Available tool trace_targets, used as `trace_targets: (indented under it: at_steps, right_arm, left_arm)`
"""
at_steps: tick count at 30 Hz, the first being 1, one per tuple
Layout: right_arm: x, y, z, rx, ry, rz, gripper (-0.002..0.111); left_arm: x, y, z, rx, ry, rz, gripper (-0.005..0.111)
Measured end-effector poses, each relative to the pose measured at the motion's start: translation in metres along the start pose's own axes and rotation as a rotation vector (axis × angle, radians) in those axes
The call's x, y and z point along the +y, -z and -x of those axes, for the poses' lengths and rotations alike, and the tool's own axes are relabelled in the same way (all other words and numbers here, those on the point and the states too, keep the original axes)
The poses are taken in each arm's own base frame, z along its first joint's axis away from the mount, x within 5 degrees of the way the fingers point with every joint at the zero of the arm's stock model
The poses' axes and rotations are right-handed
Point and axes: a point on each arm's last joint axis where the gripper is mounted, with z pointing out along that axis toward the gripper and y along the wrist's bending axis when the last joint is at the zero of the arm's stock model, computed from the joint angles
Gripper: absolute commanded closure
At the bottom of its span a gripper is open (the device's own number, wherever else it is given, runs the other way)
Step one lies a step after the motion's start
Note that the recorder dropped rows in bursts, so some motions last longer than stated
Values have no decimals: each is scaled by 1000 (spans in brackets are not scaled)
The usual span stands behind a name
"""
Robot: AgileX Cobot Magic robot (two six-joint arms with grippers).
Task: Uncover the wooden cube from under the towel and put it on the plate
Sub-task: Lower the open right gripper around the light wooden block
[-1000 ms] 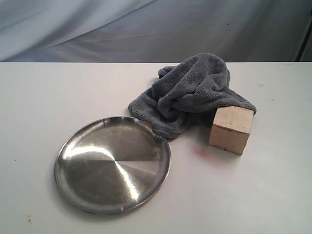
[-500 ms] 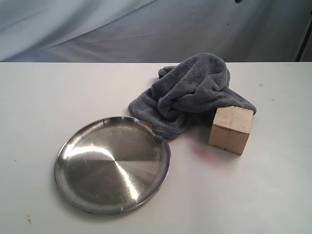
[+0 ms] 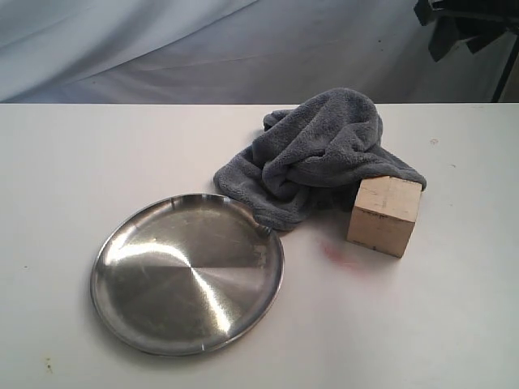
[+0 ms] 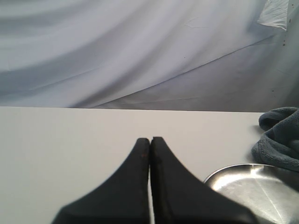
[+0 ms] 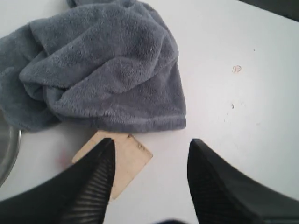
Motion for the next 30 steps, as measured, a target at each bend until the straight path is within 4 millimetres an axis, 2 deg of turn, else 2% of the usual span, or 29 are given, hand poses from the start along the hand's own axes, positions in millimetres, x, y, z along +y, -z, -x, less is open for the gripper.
trace_targets:
  at_steps: [3,4,5,6,7,8,9,10,12,13,15,18,22,27,30]
  right_arm:
    - [5,23,-23,-6,0,5,60]
    - [9,36,-42,-6,2,10,59]
    - [10,41,-49,-5,2,12,56]
    - [14,50,-69,0,9,13,55]
    - [15,50,-79,15,12,15,53]
    - [19,51,-100,43,20,20,53]
    - [20,50,-109,60,26,23,52]
    - [24,42,-133,112,35,32,51]
    - [28,27,-163,147,47,40,51]
    - [30,17,-176,134,44,45,51]
    - [35,-1,-187,71,17,67,51]
    - [37,-23,-182,-39,-57,99,51]
    - [38,-50,-167,-76,-159,138,51]
    - [38,-87,-157,-61,-307,185,37]
    - [37,-101,-148,-43,-339,194,26]
  left_arm:
    - [0,0,0,0,0,0,105]
    - [0,0,0,0,0,0,105]
    - [0,0,0,0,0,0,105]
    - [0,0,0,0,0,0,105]
    - [0,0,0,0,0,0,105]
    - [0,0,0,0,0,0,105]
    - [0,0,0,0,0,0,105]
    - [0,0,0,0,0,0,105]
    - [0,0,0,0,0,0,105]
    - [0,0,0,0,0,0,105]
    - [0,0,0,0,0,0,105]
    - [0,0,0,0,0,0,105]
    - [0,0,0,0,0,0,105]
    - [0,0,0,0,0,0,105]
    - [0,0,0,0,0,0,105]
